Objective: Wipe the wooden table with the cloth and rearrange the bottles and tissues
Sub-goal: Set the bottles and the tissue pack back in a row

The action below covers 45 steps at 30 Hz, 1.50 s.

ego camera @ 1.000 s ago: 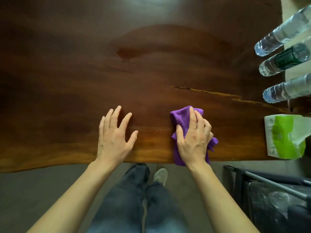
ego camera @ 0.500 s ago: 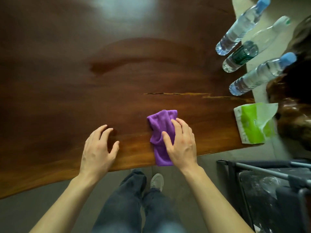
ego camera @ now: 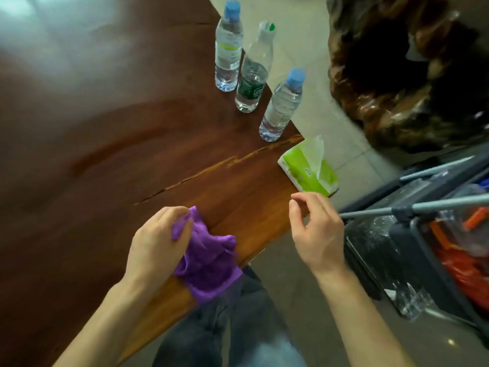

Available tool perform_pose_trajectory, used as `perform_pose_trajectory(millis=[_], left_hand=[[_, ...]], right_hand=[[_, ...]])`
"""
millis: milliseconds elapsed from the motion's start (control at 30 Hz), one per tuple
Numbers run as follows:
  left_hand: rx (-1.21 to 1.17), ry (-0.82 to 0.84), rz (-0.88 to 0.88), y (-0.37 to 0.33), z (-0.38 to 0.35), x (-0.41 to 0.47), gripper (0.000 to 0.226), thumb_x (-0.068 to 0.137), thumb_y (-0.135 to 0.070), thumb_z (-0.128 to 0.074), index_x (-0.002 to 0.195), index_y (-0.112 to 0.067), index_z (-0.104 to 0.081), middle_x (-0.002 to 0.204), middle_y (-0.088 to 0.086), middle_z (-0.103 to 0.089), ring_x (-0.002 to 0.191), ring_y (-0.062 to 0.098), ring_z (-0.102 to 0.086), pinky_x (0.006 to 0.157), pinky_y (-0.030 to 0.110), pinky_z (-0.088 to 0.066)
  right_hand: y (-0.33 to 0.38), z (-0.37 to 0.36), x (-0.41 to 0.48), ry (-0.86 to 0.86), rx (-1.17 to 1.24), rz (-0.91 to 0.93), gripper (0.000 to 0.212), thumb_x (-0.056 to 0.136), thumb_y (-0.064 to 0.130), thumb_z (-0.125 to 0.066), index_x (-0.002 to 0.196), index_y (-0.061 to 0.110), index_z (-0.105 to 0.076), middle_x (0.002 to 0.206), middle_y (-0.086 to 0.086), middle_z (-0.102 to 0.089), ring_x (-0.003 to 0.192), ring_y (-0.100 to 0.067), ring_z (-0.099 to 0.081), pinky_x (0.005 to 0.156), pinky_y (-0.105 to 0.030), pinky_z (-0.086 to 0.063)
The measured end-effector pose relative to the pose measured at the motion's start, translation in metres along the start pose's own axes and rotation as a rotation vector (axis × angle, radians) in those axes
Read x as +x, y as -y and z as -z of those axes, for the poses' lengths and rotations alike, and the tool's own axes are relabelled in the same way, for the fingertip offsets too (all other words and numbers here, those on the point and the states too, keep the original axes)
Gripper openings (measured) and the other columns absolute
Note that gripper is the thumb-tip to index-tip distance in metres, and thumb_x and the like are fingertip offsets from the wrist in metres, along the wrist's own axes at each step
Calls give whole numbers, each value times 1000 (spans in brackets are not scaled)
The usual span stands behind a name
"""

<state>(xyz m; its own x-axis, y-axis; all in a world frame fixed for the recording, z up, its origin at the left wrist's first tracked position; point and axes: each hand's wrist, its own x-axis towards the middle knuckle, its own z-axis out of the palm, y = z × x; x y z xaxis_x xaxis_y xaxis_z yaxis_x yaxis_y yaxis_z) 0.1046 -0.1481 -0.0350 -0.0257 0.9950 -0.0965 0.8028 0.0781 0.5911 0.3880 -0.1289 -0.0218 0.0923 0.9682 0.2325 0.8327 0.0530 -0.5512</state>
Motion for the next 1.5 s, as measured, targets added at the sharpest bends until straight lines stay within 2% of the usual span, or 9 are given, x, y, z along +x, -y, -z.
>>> perform_pose_trajectory(millis=[67, 200, 333, 567, 733, 867, 1167, 1367, 1500], left_hand=[[5, 11, -97, -27, -12, 32, 23, 88, -17, -73, 111, -13, -71, 106, 1, -73, 92, 20, -71, 78, 27, -53], [6, -29, -217, -77, -32, 89, 33, 88, -24, -73, 119, -16, -65, 115, 0, -69, 96, 19, -67, 81, 24, -48], [27, -37, -239, -114, -55, 144, 65, 85, -34, -75, 141, -14, -48, 135, 6, -57, 117, 24, -59, 91, 35, -51], [22, -17, -201, -138, -89, 208, 107, 77, -49, -79, 157, -11, -20, 158, 8, -37, 145, 24, -36, 116, 41, -37], [-183, 9, -124, -146, -108, 222, 105, 73, -41, -84, 156, -17, -25, 156, -1, -43, 139, 17, -46, 110, 39, -42], [-251, -26, -62, -148, -117, 233, 83, 72, -36, -84, 142, -21, -42, 132, -3, -62, 115, 21, -64, 96, 37, -51], [-329, -122, 53, -145, -116, 228, 56, 68, -33, -86, 117, -21, -60, 101, -8, -74, 91, 16, -70, 83, 41, -56], [-341, -217, 104, -106, -85, 185, 52, 71, -35, -88, 113, -22, -61, 98, -10, -74, 86, 8, -70, 79, 32, -56], [-381, -340, 170, -69, -52, 153, 48, 69, -31, -89, 106, -35, -57, 93, -28, -70, 85, -7, -67, 75, 11, -48]], right_hand=[[-15, 13, 12, -67, -24, -20, 19, 96, 19, -64, 110, 7, -69, 110, -9, -70, 103, -25, -64, 91, -41, -55], [-45, 26, 36, -101, -83, -96, 50, 90, 38, -66, 130, 9, -56, 130, -12, -58, 118, -24, -51, 102, -24, -41], [-74, 19, 62, 67, -202, -203, 89, 80, 59, -66, 147, 7, -37, 145, -17, -46, 131, -34, -45, 107, -50, -42], [-106, -15, 102, 390, -274, -293, 120, 70, 73, -72, 158, 12, -19, 158, -13, -36, 142, -33, -37, 115, -46, -32], [-117, -30, 111, 512, -280, -271, 117, 68, 71, -75, 156, 17, -20, 151, -8, -41, 136, -31, -42, 109, -45, -39], [-119, -34, 114, 497, -245, -275, 103, 72, 63, -76, 152, 19, -27, 142, -7, -49, 128, -30, -50, 101, -43, -44], [-117, -22, 128, 461, -138, -199, 86, 71, 46, -75, 145, 23, -37, 133, -4, -56, 121, -30, -54, 99, -41, -45], [-89, -23, 137, 533, -89, 23, 89, 68, 41, -75, 147, 21, -39, 137, -4, -55, 123, -29, -53, 104, -43, -45], [-54, -38, 146, 593, -76, 217, 89, 67, 37, -81, 146, 20, -43, 135, -1, -57, 119, -24, -55, 101, -40, -46]])
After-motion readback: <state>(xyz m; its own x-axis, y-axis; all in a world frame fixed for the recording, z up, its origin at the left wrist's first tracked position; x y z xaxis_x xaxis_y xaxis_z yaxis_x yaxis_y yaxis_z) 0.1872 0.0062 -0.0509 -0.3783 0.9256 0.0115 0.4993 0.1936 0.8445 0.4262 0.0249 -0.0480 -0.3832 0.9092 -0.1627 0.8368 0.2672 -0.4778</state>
